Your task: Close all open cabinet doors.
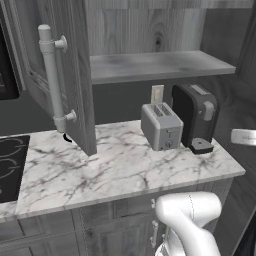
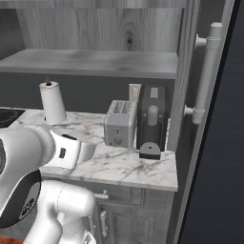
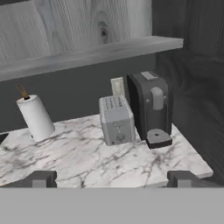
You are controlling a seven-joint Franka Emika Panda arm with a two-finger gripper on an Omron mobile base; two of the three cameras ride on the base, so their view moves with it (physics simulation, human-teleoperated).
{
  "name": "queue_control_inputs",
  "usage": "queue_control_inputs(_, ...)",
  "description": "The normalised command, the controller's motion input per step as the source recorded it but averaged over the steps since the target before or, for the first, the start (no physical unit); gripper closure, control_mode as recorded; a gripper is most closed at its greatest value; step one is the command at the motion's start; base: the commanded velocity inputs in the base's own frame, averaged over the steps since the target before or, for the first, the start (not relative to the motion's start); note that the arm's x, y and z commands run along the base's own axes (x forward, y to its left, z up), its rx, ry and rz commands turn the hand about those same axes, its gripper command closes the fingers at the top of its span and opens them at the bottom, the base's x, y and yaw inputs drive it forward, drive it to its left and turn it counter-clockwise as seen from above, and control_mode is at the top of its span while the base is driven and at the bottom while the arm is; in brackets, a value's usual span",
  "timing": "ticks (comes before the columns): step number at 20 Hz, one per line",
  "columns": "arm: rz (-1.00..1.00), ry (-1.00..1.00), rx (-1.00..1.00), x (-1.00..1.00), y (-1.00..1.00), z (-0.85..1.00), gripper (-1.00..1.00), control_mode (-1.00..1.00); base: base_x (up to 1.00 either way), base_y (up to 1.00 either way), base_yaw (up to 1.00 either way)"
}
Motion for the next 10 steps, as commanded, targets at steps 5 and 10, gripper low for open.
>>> queue_control_inputs(5,0.05,-0.39,0.24,0.0,-0.34,0.0,-1.0,-1.0,0.0,0.0,0.0)
queue_control_inputs(10,0.05,-0.36,0.23,0.0,-0.25,0.0,-1.0,-1.0,0.0,0.0,0.0)
